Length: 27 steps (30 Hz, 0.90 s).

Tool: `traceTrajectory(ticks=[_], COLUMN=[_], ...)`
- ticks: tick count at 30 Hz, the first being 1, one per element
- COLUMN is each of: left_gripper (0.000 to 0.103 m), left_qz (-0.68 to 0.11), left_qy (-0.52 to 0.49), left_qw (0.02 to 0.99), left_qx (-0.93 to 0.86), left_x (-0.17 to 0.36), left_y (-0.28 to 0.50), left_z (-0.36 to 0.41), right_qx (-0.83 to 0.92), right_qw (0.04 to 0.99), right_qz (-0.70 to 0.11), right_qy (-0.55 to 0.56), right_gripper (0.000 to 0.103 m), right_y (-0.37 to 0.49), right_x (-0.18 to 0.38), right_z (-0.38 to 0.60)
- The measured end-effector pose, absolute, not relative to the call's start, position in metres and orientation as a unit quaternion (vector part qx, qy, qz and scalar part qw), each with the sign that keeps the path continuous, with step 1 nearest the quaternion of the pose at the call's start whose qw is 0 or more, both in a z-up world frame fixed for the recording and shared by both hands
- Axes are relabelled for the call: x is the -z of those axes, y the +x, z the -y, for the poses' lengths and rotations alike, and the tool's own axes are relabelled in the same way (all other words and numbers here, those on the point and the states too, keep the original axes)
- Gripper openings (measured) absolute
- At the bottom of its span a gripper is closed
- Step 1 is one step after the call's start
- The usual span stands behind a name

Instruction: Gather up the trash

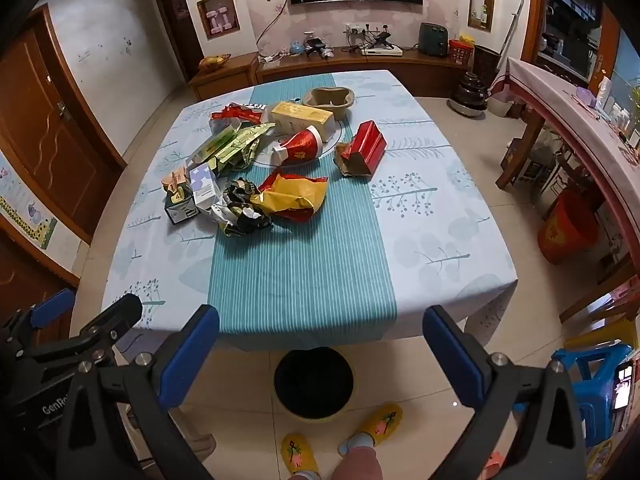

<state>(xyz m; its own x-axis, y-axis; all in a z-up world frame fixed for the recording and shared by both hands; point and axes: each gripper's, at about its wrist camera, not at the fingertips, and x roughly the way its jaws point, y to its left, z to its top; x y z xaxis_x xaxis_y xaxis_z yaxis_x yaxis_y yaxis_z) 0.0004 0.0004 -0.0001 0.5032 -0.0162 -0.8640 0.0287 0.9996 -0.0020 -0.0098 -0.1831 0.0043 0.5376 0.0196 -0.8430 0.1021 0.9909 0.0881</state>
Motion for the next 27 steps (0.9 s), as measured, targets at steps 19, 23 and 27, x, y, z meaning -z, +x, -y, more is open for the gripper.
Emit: traceTrajectory(ticks=[19,23,27], left_gripper=[0.097,0.097,0.097], left_qz=[-0.494,-0.488,-0.489], left_qy=[0.001,-0.001,-0.005], left_qw=[0.869,0.873,0.872], left_qx=[0.019,0.02,0.023], left_x=[-0.005,-0.009,-0.008], left_y=[0.001,-0.01,-0.013], left_z=[-0.002,-0.003,-0.003], right_qx=[0.027,0.026,0.027], right_qw=[0.876,0.877,0.878], right_qz=[-0.478,-0.476,-0.474], right_qy=[0.058,0.059,0.059], right_gripper=[0.102,0.102,0.102], right_y=[-0.016,-0.021,-0.023], right_x=[-0.009,-0.008,-0.009], right_z=[0.181,0.18,0.18])
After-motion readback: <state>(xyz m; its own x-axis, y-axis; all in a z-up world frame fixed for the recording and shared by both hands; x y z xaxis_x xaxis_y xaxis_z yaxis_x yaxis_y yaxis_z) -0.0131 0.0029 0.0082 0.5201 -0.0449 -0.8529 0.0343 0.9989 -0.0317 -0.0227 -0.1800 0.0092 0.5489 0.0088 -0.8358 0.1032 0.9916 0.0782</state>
